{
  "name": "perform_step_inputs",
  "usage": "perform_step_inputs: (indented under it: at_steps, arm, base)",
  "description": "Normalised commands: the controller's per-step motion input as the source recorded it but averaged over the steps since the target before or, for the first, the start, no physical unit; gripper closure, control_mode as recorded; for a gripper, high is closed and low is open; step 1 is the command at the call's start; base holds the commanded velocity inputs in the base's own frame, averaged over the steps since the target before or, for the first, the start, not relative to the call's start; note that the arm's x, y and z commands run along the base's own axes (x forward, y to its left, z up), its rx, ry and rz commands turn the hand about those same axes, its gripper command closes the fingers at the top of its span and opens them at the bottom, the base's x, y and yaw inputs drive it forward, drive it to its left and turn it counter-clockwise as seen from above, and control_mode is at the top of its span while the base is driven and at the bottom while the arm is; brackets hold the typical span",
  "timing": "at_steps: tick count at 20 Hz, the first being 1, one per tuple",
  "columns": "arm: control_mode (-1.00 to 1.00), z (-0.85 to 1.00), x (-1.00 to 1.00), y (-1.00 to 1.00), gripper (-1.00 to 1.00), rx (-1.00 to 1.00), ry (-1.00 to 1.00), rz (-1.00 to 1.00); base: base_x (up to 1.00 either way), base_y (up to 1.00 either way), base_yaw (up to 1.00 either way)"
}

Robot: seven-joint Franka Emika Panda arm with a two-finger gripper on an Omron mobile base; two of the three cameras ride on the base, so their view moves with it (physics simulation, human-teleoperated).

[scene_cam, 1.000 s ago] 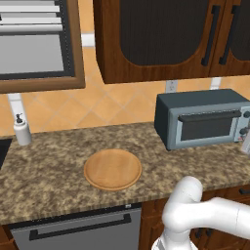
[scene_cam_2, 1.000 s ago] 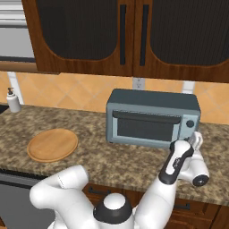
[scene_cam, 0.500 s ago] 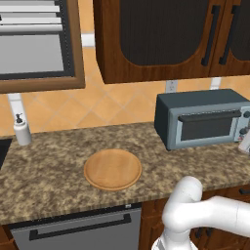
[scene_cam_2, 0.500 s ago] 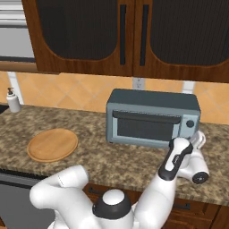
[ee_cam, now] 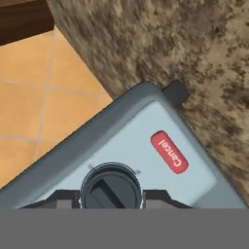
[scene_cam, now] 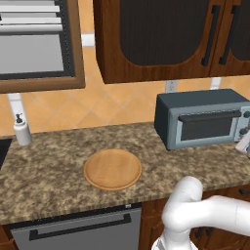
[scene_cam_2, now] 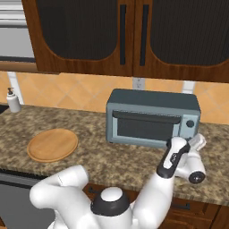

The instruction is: Pick up the kebab skewer and baguette bread, and place them inside the toaster oven. Close the toaster oven door and start by setting the timer.

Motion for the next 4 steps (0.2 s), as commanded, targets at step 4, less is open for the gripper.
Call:
perform_step_inputs:
  at_steps: [4]
  arm:
    - [-1.00, 0.23, 0.00, 0.19, 1.00, 0.19, 0.12, 0.00]
  base:
    - [0.00, 0.00, 0.00]
